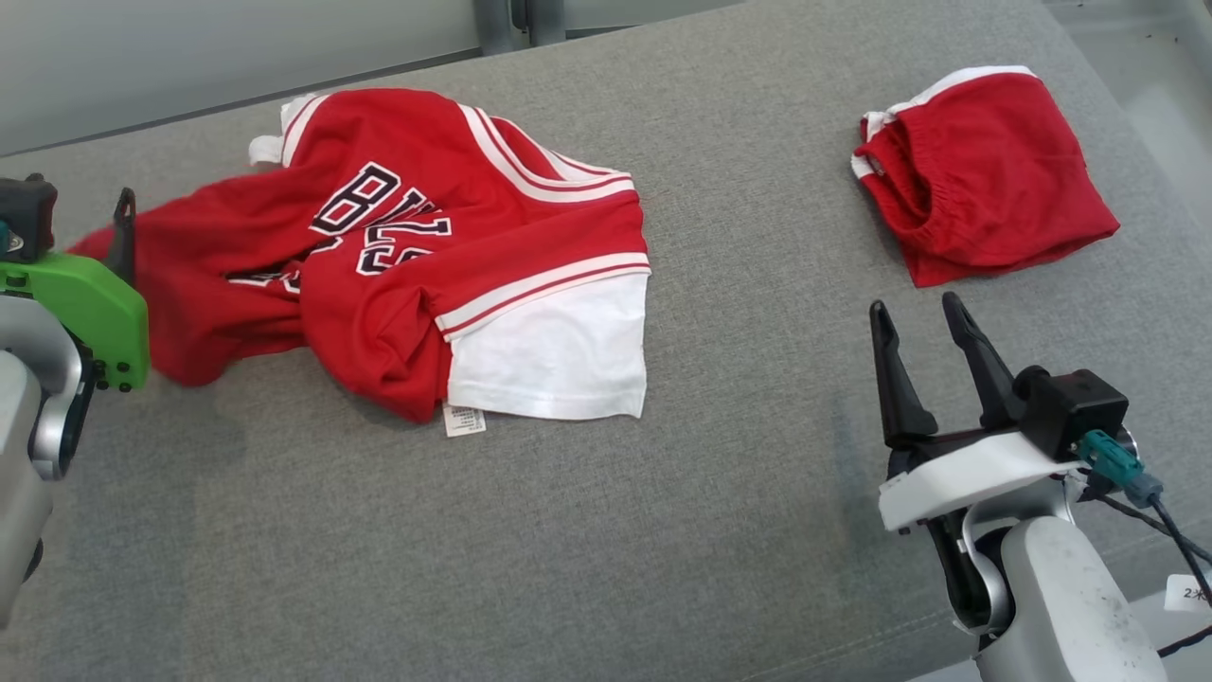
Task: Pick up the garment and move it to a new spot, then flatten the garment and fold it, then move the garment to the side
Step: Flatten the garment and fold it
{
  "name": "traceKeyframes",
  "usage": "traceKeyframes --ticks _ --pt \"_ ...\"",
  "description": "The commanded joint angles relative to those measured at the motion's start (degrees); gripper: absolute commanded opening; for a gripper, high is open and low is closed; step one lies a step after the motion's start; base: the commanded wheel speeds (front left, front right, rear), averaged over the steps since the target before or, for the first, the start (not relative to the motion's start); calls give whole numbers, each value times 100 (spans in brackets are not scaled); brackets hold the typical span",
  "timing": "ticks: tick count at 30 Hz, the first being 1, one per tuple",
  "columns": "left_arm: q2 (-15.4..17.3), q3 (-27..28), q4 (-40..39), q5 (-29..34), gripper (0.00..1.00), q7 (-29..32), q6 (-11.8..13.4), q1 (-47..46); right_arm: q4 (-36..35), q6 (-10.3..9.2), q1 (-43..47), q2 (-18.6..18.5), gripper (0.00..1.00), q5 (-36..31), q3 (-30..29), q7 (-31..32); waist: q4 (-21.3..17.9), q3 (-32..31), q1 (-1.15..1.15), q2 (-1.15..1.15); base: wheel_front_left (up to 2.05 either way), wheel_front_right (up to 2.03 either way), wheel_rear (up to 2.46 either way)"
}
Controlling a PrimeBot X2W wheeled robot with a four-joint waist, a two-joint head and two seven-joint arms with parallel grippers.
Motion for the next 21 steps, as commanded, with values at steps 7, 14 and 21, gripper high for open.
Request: traceKeyframes --ticks 7,14,21 --pt "-244 -2 -136 -109 100 -517 -229 63 288 -2 127 -8 100 85 277 203 662 -468 0 0 0 0 0" --pt "-432 55 -1103 -341 100 -913 -52 732 770 -2 88 -10 100 375 560 482 1359 -748 0 0 0 0 0" --pt "-458 249 -2439 -668 100 -1183 562 2016 1601 -2 -233 -11 100 793 729 599 1962 -804 0 0 0 0 0"
